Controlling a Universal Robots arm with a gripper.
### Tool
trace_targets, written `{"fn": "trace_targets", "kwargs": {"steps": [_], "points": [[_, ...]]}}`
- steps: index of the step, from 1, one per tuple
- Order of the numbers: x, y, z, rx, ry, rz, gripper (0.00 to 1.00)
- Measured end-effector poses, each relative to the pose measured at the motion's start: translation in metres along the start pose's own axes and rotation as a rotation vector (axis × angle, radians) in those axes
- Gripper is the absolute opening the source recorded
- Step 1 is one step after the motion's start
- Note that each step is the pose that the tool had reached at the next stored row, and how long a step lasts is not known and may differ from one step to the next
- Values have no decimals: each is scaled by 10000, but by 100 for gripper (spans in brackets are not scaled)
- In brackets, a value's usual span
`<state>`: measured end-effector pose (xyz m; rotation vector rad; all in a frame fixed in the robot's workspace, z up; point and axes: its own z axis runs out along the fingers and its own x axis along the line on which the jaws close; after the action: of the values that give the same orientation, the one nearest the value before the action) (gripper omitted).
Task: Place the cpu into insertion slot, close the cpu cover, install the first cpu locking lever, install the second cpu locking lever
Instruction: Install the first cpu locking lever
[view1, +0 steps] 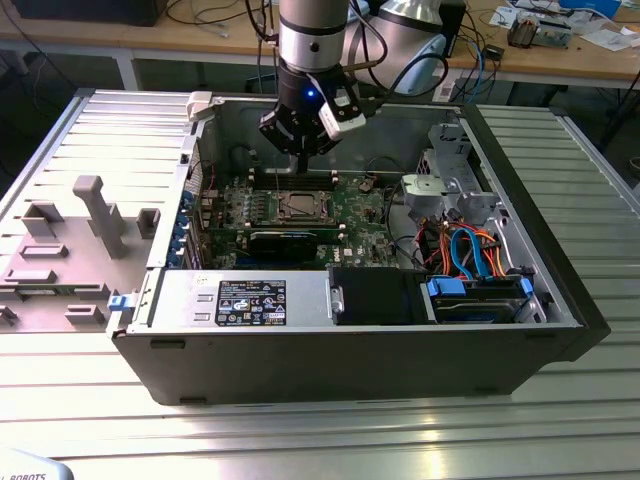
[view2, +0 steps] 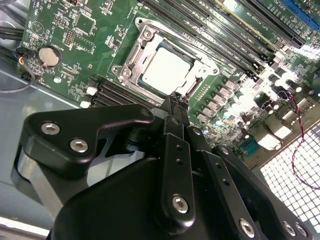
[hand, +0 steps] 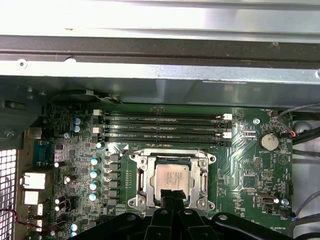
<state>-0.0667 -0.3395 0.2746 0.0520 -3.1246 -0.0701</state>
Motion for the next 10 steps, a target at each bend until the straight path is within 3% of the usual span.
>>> {"fn": "trace_targets", "kwargs": {"steps": [6,10], "points": [[22,-10,-13,1,-9,2,11],[75,-27,-13,1,-18,0,11]]}}
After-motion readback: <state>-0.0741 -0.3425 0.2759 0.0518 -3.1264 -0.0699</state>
